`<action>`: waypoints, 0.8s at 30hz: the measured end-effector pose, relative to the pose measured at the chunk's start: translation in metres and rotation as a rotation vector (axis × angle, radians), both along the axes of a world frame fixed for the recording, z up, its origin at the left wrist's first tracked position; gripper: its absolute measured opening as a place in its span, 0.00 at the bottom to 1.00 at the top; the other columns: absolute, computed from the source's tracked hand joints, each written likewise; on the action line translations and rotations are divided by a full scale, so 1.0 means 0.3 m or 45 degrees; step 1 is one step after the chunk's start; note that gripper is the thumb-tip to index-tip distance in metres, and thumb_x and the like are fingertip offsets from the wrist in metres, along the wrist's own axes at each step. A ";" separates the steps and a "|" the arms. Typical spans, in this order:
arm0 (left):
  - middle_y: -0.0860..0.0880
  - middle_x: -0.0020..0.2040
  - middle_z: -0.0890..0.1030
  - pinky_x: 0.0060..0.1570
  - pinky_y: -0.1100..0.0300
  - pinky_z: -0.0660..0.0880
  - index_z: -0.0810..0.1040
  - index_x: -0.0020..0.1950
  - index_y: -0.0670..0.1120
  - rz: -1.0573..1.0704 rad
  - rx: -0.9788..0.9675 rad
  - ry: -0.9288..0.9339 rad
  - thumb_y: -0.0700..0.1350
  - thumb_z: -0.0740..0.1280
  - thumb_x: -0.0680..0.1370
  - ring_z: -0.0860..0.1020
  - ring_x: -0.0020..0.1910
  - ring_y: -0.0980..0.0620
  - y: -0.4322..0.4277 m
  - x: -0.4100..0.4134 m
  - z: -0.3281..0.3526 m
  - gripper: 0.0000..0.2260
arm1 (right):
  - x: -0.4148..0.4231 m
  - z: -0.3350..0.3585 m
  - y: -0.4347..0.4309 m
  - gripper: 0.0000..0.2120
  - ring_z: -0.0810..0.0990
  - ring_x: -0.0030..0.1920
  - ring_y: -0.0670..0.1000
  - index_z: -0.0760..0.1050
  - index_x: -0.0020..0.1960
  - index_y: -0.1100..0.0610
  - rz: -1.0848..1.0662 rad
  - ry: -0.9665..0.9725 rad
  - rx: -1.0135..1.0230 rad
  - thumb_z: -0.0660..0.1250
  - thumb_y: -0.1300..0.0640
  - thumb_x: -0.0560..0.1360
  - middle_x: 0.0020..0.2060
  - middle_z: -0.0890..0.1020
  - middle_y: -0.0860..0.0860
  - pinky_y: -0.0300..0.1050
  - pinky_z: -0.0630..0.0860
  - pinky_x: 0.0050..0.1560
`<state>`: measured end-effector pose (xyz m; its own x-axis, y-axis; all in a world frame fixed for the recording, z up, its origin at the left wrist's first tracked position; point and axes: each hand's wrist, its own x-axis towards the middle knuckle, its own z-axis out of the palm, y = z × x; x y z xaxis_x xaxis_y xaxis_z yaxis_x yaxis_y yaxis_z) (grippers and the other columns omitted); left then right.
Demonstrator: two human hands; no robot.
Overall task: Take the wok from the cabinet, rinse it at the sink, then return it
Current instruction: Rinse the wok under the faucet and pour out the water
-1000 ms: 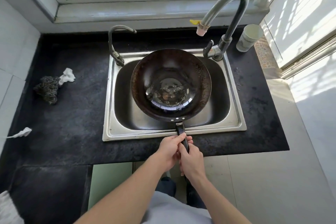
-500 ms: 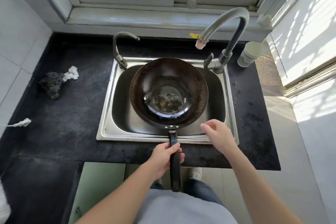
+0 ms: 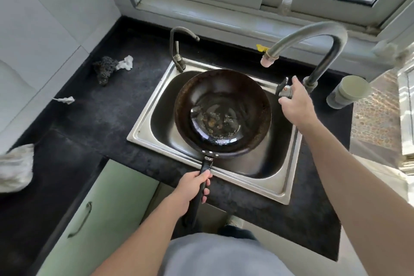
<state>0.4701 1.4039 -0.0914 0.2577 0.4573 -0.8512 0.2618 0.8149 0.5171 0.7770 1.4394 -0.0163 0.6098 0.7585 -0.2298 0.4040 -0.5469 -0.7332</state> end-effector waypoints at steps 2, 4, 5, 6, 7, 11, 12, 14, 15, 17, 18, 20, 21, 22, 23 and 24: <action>0.47 0.37 0.75 0.28 0.61 0.71 0.79 0.52 0.40 -0.005 0.007 0.010 0.46 0.65 0.81 0.73 0.29 0.54 -0.002 0.002 0.009 0.09 | 0.005 -0.017 0.019 0.34 0.61 0.78 0.55 0.52 0.80 0.59 0.053 0.010 -0.030 0.61 0.67 0.77 0.78 0.63 0.56 0.44 0.57 0.75; 0.48 0.37 0.75 0.27 0.62 0.70 0.79 0.52 0.40 -0.007 0.009 0.017 0.46 0.65 0.81 0.72 0.28 0.54 -0.001 0.006 0.016 0.09 | 0.004 -0.031 0.028 0.36 0.61 0.78 0.55 0.51 0.81 0.59 0.064 0.062 -0.019 0.61 0.68 0.76 0.78 0.62 0.56 0.45 0.58 0.76; 0.48 0.37 0.75 0.27 0.62 0.70 0.78 0.52 0.40 -0.005 0.007 0.016 0.46 0.65 0.81 0.72 0.28 0.54 -0.001 0.008 0.021 0.09 | 0.003 -0.037 0.030 0.36 0.62 0.78 0.55 0.50 0.81 0.59 0.072 0.085 -0.015 0.61 0.68 0.76 0.79 0.61 0.56 0.46 0.58 0.76; 0.48 0.37 0.75 0.27 0.62 0.70 0.79 0.52 0.40 -0.002 0.005 0.016 0.46 0.65 0.81 0.72 0.28 0.54 0.000 0.009 0.023 0.09 | 0.004 -0.039 0.033 0.37 0.62 0.78 0.55 0.50 0.81 0.58 0.082 0.097 -0.025 0.61 0.69 0.76 0.79 0.61 0.56 0.46 0.58 0.76; 0.48 0.37 0.75 0.27 0.62 0.70 0.79 0.52 0.40 -0.001 0.002 0.018 0.46 0.65 0.81 0.72 0.28 0.54 -0.001 0.010 0.024 0.09 | 0.006 -0.041 0.034 0.37 0.61 0.78 0.55 0.50 0.81 0.58 0.093 0.103 -0.030 0.61 0.69 0.76 0.79 0.61 0.56 0.47 0.58 0.76; 0.48 0.36 0.74 0.27 0.63 0.69 0.78 0.52 0.41 0.011 -0.009 0.008 0.45 0.64 0.81 0.71 0.27 0.55 -0.004 0.010 0.020 0.08 | 0.010 -0.049 0.035 0.37 0.59 0.79 0.54 0.51 0.81 0.58 0.129 0.090 -0.031 0.62 0.68 0.75 0.79 0.60 0.55 0.49 0.56 0.79; 0.48 0.36 0.74 0.26 0.63 0.68 0.78 0.51 0.41 0.014 -0.007 0.003 0.45 0.64 0.81 0.71 0.27 0.55 -0.005 0.012 0.020 0.08 | 0.011 -0.052 0.036 0.37 0.59 0.79 0.54 0.51 0.81 0.58 0.139 0.083 -0.027 0.62 0.67 0.75 0.79 0.60 0.55 0.50 0.56 0.79; 0.48 0.36 0.74 0.26 0.63 0.68 0.78 0.51 0.41 0.007 0.003 0.006 0.45 0.64 0.81 0.71 0.27 0.55 -0.003 0.014 0.021 0.08 | 0.014 -0.058 0.039 0.37 0.58 0.79 0.54 0.51 0.81 0.58 0.150 0.074 -0.028 0.62 0.67 0.76 0.80 0.59 0.55 0.50 0.55 0.79; 0.48 0.36 0.74 0.26 0.63 0.69 0.78 0.51 0.41 0.001 0.003 0.011 0.45 0.64 0.81 0.71 0.27 0.55 -0.002 0.013 0.020 0.08 | 0.016 -0.060 0.040 0.36 0.58 0.79 0.54 0.51 0.81 0.59 0.153 0.068 -0.033 0.62 0.67 0.76 0.80 0.59 0.55 0.49 0.55 0.79; 0.49 0.36 0.74 0.26 0.63 0.69 0.78 0.51 0.41 -0.006 0.001 0.015 0.45 0.64 0.81 0.71 0.27 0.55 -0.003 0.013 0.020 0.08 | 0.017 -0.063 0.041 0.36 0.58 0.79 0.54 0.51 0.81 0.59 0.159 0.060 -0.036 0.62 0.67 0.76 0.80 0.59 0.55 0.49 0.55 0.79; 0.49 0.36 0.74 0.26 0.63 0.69 0.78 0.51 0.41 -0.007 0.002 0.012 0.45 0.64 0.81 0.71 0.27 0.55 -0.004 0.014 0.020 0.08 | 0.017 -0.064 0.042 0.36 0.58 0.79 0.55 0.51 0.81 0.59 0.163 0.059 -0.034 0.62 0.67 0.76 0.80 0.59 0.56 0.49 0.55 0.79; 0.49 0.36 0.75 0.26 0.63 0.69 0.78 0.51 0.41 -0.009 0.003 0.014 0.45 0.64 0.81 0.71 0.27 0.55 -0.003 0.013 0.020 0.08 | 0.018 -0.064 0.044 0.36 0.58 0.79 0.55 0.51 0.81 0.59 0.173 0.050 -0.040 0.62 0.67 0.77 0.79 0.59 0.56 0.49 0.55 0.79; 0.49 0.36 0.75 0.26 0.62 0.69 0.79 0.51 0.41 -0.009 0.000 0.016 0.45 0.64 0.81 0.72 0.28 0.55 -0.002 0.012 0.020 0.08 | 0.017 -0.064 0.044 0.36 0.58 0.79 0.55 0.51 0.80 0.59 0.179 0.047 -0.045 0.62 0.67 0.77 0.80 0.59 0.56 0.49 0.55 0.79; 0.49 0.36 0.75 0.27 0.62 0.69 0.79 0.51 0.41 -0.010 -0.003 0.016 0.45 0.64 0.81 0.72 0.28 0.55 -0.001 0.011 0.018 0.08 | 0.018 -0.067 0.045 0.36 0.58 0.79 0.55 0.51 0.80 0.59 0.183 0.046 -0.046 0.62 0.67 0.77 0.80 0.59 0.55 0.49 0.55 0.79; 0.48 0.36 0.75 0.27 0.62 0.70 0.79 0.51 0.41 -0.012 -0.006 0.013 0.45 0.64 0.81 0.72 0.28 0.54 0.000 0.010 0.017 0.08 | 0.019 -0.068 0.046 0.36 0.58 0.79 0.55 0.51 0.80 0.59 0.186 0.049 -0.044 0.62 0.67 0.77 0.80 0.59 0.55 0.49 0.55 0.79; 0.48 0.36 0.75 0.27 0.62 0.70 0.79 0.51 0.41 -0.014 -0.008 0.010 0.45 0.65 0.81 0.72 0.28 0.54 0.001 0.009 0.016 0.08 | 0.020 -0.069 0.047 0.36 0.58 0.79 0.55 0.51 0.80 0.59 0.188 0.051 -0.043 0.62 0.68 0.76 0.80 0.59 0.55 0.50 0.55 0.79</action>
<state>0.4730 1.4043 -0.0867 0.2558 0.4491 -0.8561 0.2747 0.8153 0.5098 0.7830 1.4535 -0.0370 0.4821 0.8308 -0.2783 0.4527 -0.5081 -0.7327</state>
